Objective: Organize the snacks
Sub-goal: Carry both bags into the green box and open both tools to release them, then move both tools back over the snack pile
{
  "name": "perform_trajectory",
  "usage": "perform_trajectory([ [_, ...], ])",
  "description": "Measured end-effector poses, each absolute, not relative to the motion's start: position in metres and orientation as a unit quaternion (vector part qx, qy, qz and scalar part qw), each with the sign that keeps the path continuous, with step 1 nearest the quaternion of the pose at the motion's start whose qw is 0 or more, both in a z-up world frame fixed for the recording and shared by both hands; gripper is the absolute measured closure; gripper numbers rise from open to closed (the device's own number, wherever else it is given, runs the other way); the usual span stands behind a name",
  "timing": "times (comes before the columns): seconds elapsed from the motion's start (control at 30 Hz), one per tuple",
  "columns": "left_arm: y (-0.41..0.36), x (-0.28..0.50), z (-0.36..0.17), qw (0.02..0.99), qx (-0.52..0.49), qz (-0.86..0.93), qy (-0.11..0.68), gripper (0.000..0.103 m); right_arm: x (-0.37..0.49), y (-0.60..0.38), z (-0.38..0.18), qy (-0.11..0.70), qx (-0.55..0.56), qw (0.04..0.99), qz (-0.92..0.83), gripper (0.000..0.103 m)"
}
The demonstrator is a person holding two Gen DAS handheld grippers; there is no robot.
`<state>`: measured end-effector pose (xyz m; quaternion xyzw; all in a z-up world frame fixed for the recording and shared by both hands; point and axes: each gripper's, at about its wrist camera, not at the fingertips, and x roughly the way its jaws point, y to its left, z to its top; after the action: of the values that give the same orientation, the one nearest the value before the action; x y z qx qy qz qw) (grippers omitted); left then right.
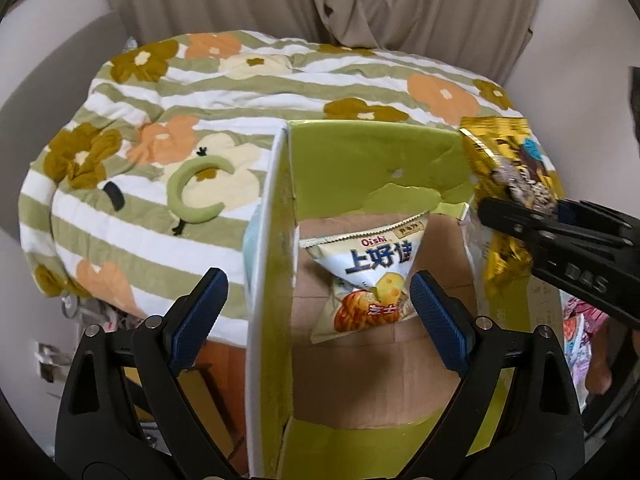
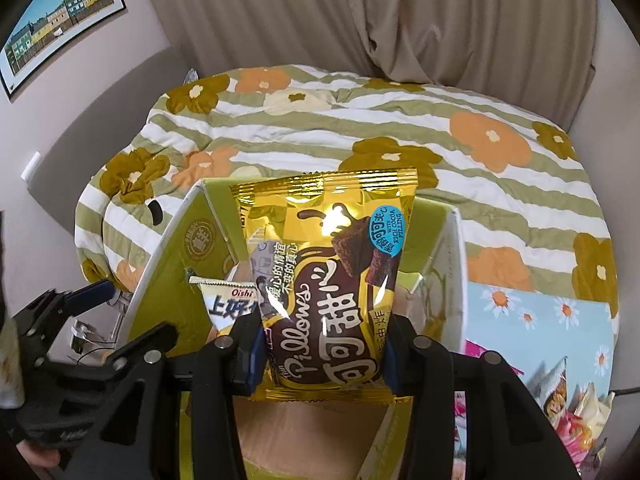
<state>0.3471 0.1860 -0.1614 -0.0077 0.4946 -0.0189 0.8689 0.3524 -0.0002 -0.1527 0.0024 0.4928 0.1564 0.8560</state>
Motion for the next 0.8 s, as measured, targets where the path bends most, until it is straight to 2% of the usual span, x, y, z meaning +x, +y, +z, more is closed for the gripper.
perform_trajectory([
  [0.1, 0.188, 0.344, -0.162, 0.869, -0.002, -0.011, 0.495, 0.011, 0.363, 0.006, -0.165, 0.505, -0.004, 0.849, 0.158, 0.061],
  [0.17, 0.188, 0.342, -0.163, 0.868, 0.000, -0.005, 0.496, 0.011, 0.368, 0.007, -0.173, 0.512, -0.006, 0.845, 0.151, 0.052],
  [0.23, 0.190, 0.340, -0.165, 0.867, -0.002, -0.004, 0.499, 0.011, 0.369, 0.006, -0.178, 0.516, 0.003, 0.842, 0.156, 0.001],
  [0.53, 0.194, 0.324, -0.160, 0.871, -0.024, -0.008, 0.491, 0.011, 0.344, 0.002, -0.167, 0.497, -0.004, 0.853, 0.160, 0.000],
  [0.8, 0.198, 0.303, -0.129, 0.886, -0.026, -0.011, 0.462, 0.011, 0.321, 0.004, -0.135, 0.467, -0.012, 0.870, 0.155, 0.000],
])
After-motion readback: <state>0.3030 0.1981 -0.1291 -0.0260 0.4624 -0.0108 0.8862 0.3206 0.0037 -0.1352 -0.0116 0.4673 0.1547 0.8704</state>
